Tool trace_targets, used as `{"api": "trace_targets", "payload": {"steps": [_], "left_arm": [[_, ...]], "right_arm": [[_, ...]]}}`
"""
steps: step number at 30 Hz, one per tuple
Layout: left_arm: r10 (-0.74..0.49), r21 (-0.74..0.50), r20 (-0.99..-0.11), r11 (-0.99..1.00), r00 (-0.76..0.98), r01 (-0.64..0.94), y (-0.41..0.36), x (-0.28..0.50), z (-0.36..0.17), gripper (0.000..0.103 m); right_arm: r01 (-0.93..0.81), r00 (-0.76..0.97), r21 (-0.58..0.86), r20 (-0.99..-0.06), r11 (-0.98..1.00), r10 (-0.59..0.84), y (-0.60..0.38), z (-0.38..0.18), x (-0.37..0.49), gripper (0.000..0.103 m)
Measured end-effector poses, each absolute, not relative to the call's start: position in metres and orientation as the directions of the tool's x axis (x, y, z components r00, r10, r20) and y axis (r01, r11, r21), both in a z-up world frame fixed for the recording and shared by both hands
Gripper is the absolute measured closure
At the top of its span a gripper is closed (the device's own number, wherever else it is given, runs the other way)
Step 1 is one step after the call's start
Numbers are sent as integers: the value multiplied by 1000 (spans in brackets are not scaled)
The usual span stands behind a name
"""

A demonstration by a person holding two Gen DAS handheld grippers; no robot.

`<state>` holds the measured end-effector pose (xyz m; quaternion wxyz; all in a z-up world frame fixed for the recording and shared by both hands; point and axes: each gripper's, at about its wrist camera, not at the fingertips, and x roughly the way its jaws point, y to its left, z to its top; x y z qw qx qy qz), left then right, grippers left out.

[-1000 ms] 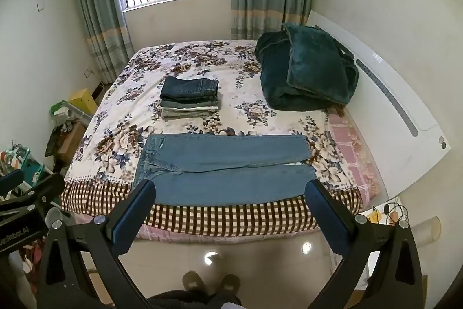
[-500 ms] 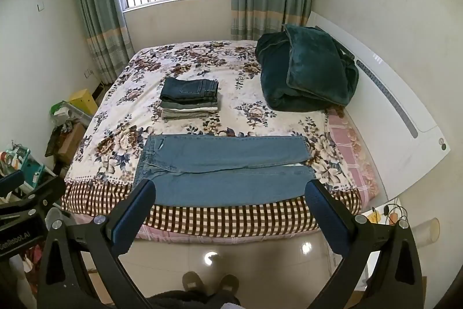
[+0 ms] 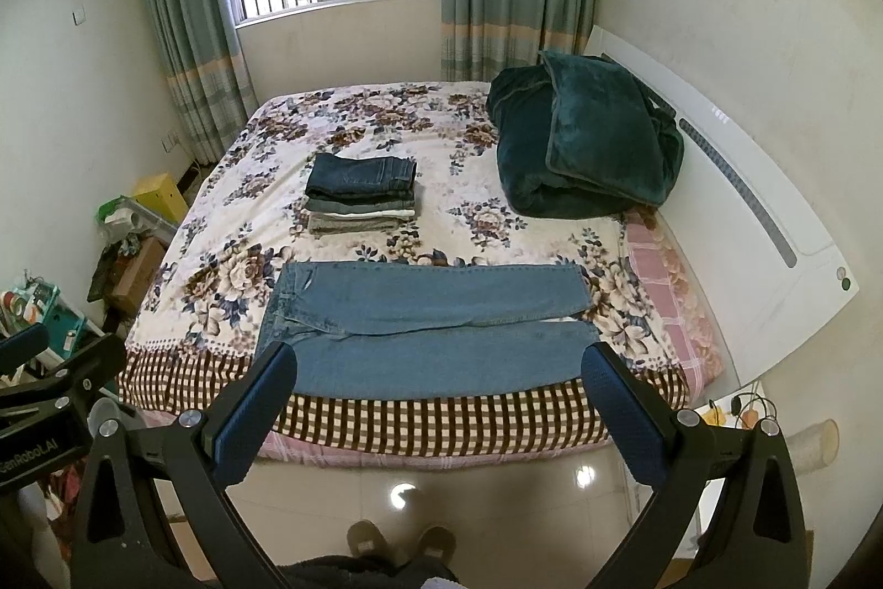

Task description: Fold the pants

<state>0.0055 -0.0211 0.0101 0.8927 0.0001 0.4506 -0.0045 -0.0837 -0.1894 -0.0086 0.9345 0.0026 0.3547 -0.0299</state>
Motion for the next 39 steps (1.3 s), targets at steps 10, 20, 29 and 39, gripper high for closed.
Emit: {"api": "trace_targets", "payload": {"steps": [10,20,29,39], "left_arm": [[-9,-4,-806,1000,591,10,-20,6,11,0],[-13,-11,-807,1000,591,8,-24,7,14,0],[-12,-8,-803,1000,596,9,-23,5,15,0],[-16,-12,-802,1000,597,10,-23,4,19,0]], "right_arm": [[53,747,-12,-663,999,-47,-190,4,-85,0],[52,747,-9,-663,999,-45,-189,4,-86,0],[53,747,-9,-663,999,-46,-189,4,-87,0],[51,748,-4,-663,999,-41,-183,5,-87,0]]}}
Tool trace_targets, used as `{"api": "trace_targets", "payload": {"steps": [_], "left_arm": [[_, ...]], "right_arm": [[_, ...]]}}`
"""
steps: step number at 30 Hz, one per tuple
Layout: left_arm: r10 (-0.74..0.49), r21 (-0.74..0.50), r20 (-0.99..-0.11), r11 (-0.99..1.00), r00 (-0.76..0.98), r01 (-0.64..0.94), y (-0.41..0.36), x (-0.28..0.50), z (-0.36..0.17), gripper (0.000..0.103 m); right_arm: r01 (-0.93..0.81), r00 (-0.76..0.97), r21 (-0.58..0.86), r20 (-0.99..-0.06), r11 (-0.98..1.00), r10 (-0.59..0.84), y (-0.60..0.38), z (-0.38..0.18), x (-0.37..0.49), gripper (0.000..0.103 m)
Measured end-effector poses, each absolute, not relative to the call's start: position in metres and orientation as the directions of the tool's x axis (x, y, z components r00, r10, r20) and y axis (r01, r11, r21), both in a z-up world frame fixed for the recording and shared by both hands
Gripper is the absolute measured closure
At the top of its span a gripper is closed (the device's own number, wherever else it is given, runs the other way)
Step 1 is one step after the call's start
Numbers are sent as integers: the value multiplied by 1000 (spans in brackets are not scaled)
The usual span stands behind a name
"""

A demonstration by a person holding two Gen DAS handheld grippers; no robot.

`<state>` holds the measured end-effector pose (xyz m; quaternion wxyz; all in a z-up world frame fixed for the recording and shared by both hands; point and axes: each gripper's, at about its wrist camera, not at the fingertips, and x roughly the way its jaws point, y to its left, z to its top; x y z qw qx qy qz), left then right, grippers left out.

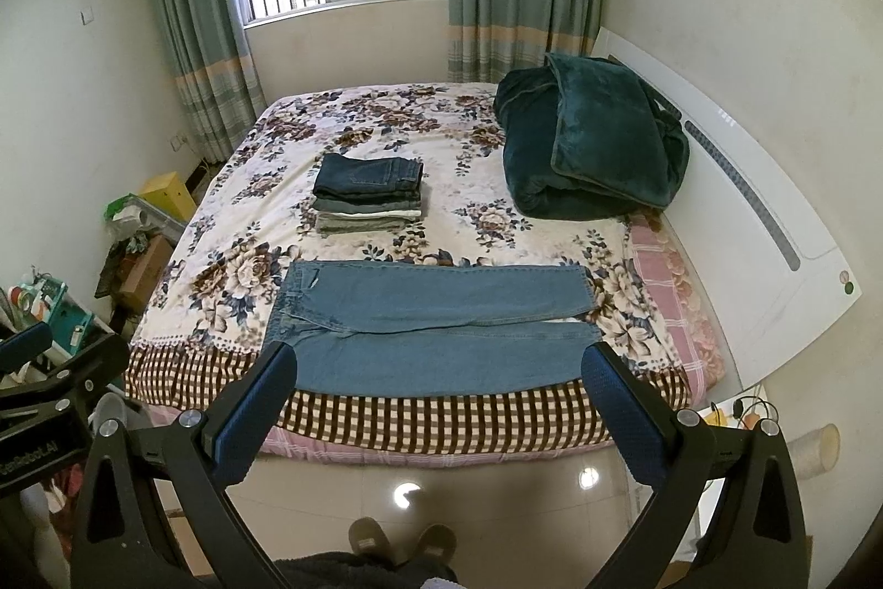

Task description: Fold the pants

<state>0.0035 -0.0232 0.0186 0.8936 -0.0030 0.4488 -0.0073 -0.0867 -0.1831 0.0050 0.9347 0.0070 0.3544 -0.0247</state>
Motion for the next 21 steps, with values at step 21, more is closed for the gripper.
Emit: {"api": "trace_targets", "payload": {"steps": [21], "left_arm": [[-6,-13,-803,1000,596,-6,-36,6,25,0]], "right_arm": [[39,737,21,-675,999,-15,-176,7,-86,0]]}}
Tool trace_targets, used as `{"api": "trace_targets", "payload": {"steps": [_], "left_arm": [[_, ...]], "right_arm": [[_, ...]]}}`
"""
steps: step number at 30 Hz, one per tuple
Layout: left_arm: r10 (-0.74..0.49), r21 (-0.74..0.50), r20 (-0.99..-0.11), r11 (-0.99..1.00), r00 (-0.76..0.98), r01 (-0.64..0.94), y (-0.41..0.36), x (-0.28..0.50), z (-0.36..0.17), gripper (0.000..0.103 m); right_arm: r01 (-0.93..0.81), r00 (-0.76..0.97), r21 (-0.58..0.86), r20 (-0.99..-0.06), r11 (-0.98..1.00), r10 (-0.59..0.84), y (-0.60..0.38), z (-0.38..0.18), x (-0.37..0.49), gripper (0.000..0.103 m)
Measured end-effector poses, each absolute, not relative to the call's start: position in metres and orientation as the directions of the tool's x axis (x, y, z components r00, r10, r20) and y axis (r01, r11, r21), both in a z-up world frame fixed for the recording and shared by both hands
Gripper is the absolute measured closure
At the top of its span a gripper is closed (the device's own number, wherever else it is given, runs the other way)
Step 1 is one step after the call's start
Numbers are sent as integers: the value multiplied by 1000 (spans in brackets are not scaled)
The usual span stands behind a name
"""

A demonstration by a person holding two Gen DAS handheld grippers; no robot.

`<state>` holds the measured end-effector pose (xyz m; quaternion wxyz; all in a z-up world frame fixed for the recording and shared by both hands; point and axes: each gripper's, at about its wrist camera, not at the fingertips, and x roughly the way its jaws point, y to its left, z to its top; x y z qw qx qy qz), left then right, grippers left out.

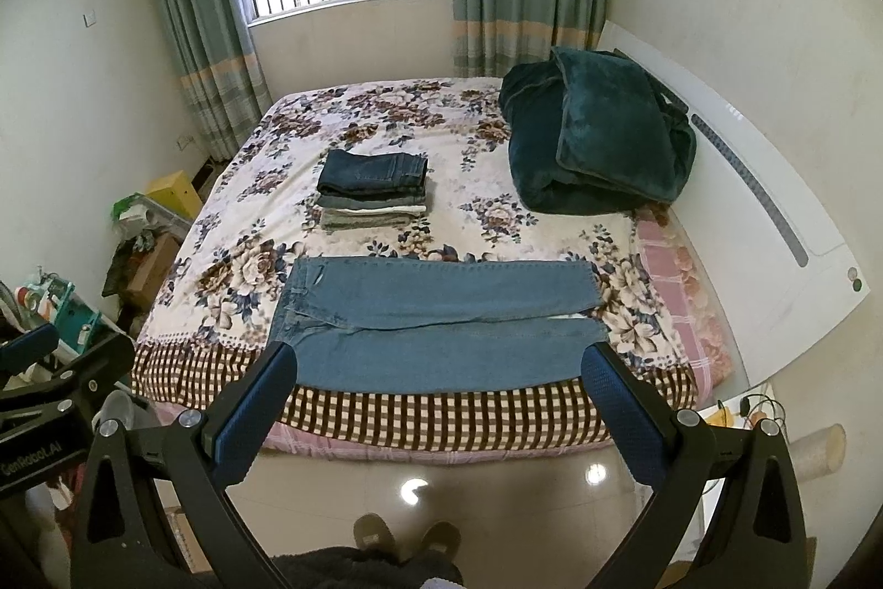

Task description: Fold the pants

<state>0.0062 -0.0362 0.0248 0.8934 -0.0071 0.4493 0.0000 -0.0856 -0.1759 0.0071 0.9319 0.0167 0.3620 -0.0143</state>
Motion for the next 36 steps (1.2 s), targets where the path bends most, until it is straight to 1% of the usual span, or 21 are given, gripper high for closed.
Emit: {"api": "trace_targets", "payload": {"steps": [5,11,15,22,25,29,31,32,34,36], "left_arm": [[46,15,-789,998,613,-55,-37,22,7,0],[107,54,-787,993,607,-105,-44,63,-26,0],[134,76,-803,989,581,-123,-49,109,-56,0],[151,116,-856,988,494,-101,-63,212,-125,0],[146,111,-897,988,417,-106,-65,275,-170,0],[98,57,-962,985,256,-163,-65,375,-256,0],[85,46,-977,980,195,-196,-64,412,-293,0],[75,41,-987,974,145,-221,-62,438,-324,0],[70,46,-994,966,85,-255,-62,469,-366,0],[62,58,-998,956,5,-288,-61,503,-422,0]], "right_arm": [[54,736,33,-677,998,-18,-191,-7,-74,0],[112,723,31,-688,993,-60,-220,-40,-25,0],[166,684,8,-722,986,-110,-240,-65,30,0],[264,595,31,-792,964,-137,-289,-123,151,0],[318,538,62,-834,946,-126,-313,-160,218,0],[416,431,113,-898,902,-86,-351,-229,323,0],[466,383,128,-921,875,-69,-368,-272,377,0],[495,353,125,-933,860,-67,-378,-296,406,0],[548,300,127,-952,827,-53,-396,-345,457,0],[594,265,138,-964,792,-30,-414,-388,499,0]]}}
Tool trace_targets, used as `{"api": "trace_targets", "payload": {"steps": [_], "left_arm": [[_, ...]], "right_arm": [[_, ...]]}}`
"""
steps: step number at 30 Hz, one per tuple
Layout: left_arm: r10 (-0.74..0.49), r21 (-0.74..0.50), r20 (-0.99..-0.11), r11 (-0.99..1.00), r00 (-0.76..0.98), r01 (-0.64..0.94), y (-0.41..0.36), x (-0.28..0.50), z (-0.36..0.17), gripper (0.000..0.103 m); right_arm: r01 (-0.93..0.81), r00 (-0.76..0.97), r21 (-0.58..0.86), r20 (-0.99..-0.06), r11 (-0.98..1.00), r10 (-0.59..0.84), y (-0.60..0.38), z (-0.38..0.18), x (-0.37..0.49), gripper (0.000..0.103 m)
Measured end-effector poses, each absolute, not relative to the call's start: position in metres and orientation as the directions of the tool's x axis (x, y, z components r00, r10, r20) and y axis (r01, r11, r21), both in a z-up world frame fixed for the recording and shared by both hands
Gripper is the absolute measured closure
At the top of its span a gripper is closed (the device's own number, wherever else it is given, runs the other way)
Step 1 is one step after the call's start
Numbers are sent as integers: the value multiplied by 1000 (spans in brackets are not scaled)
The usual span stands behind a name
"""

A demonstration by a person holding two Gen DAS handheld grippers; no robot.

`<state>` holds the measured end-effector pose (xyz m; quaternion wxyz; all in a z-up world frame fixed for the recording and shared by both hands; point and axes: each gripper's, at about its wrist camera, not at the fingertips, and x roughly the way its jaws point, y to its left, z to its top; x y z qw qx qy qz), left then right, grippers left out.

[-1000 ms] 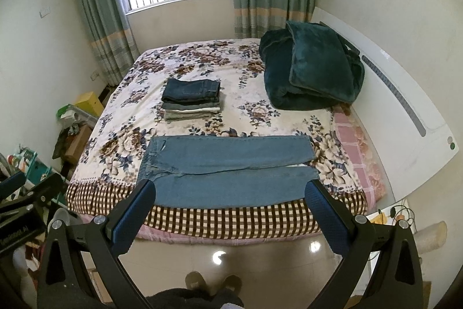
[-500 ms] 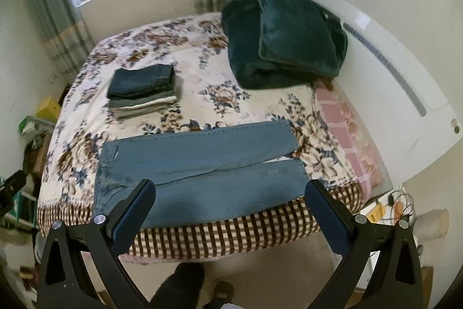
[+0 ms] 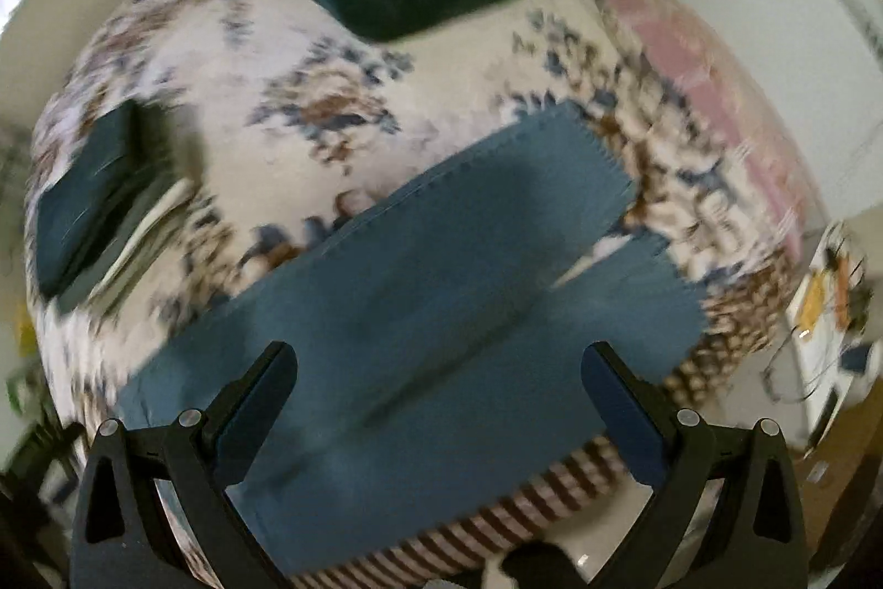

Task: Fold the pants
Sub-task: 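Lower both grippers onto the jeans waistband and grasp it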

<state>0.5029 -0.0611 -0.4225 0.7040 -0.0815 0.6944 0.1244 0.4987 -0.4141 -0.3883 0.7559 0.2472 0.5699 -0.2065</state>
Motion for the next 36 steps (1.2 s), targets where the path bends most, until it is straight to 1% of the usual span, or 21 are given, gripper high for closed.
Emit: {"api": "trace_targets", "payload": {"steps": [1,2,7,12,14,16,17,18,19,20,21,22,23,24,25,27,31,32,34,36], "left_arm": [[63,68,-998,951,-24,-303,-60,515,-442,0],[51,69,-997,945,-65,-321,-60,535,-475,0],[4,86,-981,903,-192,-422,-50,583,-573,0],[4,123,-973,856,-232,-502,-40,596,-613,0],[8,132,-972,844,-234,-520,-40,594,-615,0],[39,140,-979,839,-198,-526,-44,591,-602,1],[55,144,-982,839,-182,-525,-45,592,-600,8],[88,156,-984,838,-153,-523,-48,590,-590,25],[106,160,-986,838,-131,-522,-50,589,-583,36],[136,178,-984,834,-118,-522,-53,587,-572,57],[159,196,-981,827,-116,-528,-53,583,-563,83],[164,194,-981,822,-104,-535,-52,579,-555,92],[160,176,-984,823,-77,-541,-50,573,-543,98],[142,151,-988,826,-60,-542,-50,569,-535,99],[130,135,-990,829,-47,-543,-50,564,-527,99],[117,95,-993,836,6,-540,-51,551,-505,101],[97,16,-988,836,119,-548,-53,512,-423,101],[88,-3,-987,832,137,-555,-53,503,-410,101],[62,-67,-977,821,204,-567,-49,463,-363,101],[45,-106,-969,814,244,-571,-58,443,-348,102]], "right_arm": [[623,240,135,-970,771,-24,-425,-415,522,0],[648,217,127,-976,751,-22,-435,-438,540,0],[770,134,135,-990,624,48,-480,-540,600,0],[844,79,93,-996,528,49,-516,-611,649,0],[860,85,93,-996,502,40,-524,-626,660,0],[872,68,78,-997,483,38,-527,-637,668,0],[873,61,70,-998,483,35,-528,-640,669,0],[873,55,62,-998,484,28,-527,-641,670,3],[873,53,57,-998,484,23,-527,-641,670,10],[872,55,55,-998,487,14,-527,-640,669,16],[869,54,49,-999,493,4,-526,-637,668,38],[863,47,34,-999,505,-13,-524,-633,667,65],[857,49,29,-999,515,-24,-523,-629,665,76],[853,58,39,-998,521,-19,-522,-625,663,88],[848,70,55,-998,527,-8,-520,-620,659,92],[834,96,78,-995,546,-3,-518,-609,651,95],[800,166,145,-986,582,19,-516,-577,626,97],[793,184,166,-982,587,28,-516,-567,617,97],[780,220,203,-974,592,44,-517,-545,598,97],[766,258,249,-963,593,71,-516,-524,578,97]]}}
